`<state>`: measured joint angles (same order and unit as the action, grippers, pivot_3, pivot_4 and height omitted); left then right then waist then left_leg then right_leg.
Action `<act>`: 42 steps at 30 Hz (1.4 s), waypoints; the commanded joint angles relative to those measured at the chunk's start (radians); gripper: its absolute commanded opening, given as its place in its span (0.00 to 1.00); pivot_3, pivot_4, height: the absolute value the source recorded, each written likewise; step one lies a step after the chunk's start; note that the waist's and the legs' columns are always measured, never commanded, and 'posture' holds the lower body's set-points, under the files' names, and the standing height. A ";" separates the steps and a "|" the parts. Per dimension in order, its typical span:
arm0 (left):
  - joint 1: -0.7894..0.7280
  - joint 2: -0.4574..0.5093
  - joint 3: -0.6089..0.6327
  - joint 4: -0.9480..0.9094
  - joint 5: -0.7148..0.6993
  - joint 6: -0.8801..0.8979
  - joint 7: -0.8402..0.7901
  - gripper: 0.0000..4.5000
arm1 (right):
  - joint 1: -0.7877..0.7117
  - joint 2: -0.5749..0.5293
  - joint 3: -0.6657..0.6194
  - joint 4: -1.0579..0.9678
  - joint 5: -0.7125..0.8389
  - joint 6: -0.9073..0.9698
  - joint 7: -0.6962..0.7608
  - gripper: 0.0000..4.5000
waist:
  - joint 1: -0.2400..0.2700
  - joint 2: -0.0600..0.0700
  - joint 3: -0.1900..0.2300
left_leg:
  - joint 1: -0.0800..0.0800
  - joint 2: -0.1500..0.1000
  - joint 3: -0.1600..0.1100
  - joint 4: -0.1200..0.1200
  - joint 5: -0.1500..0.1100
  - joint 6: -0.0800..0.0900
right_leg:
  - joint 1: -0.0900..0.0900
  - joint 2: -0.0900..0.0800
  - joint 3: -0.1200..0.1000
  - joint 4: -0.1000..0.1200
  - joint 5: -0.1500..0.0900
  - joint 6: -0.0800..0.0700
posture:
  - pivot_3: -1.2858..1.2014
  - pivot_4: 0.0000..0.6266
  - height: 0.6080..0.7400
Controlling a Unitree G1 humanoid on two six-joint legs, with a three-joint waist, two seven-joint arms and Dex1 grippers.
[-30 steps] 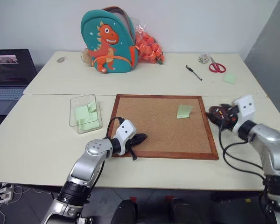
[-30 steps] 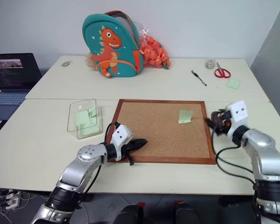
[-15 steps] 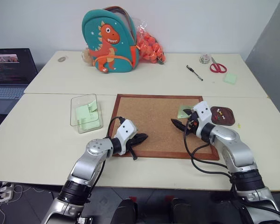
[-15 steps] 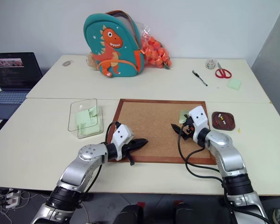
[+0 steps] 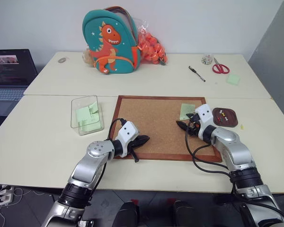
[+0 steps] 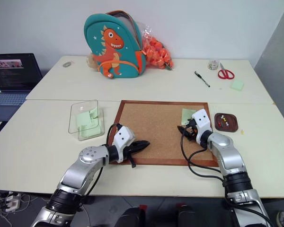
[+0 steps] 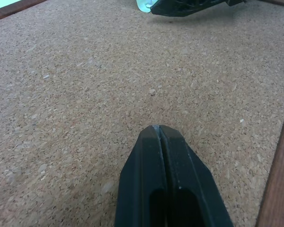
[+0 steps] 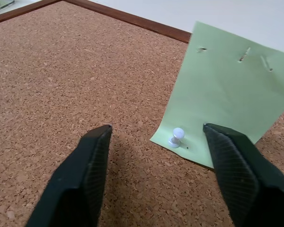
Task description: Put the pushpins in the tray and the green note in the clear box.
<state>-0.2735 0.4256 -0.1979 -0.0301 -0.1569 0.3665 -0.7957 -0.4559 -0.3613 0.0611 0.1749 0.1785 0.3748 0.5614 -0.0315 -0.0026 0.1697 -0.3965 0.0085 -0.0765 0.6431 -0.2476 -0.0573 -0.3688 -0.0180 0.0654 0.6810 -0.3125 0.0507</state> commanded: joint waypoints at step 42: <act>0.048 0.005 -0.052 0.035 0.017 0.046 -0.015 0.00 | -0.038 0.022 -0.097 -0.114 0.027 -0.096 -0.046 0.01 | -0.001 0.000 0.000 | -0.001 0.000 0.000 0.000 0.000 0.000 | -0.002 0.000 0.000 0.000 0.000 0.000 | 0.52 0.24 1.00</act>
<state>-0.2662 0.4286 -0.1959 -0.0403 -0.1569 0.3667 -0.7948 -0.4791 -0.3355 -0.0160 0.1156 0.1883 0.3051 0.5199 -0.0330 -0.0025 0.1698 -0.3976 0.0087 -0.0763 0.6428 -0.2476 -0.0573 -0.3706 -0.0179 0.0657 0.6813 -0.3125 0.0507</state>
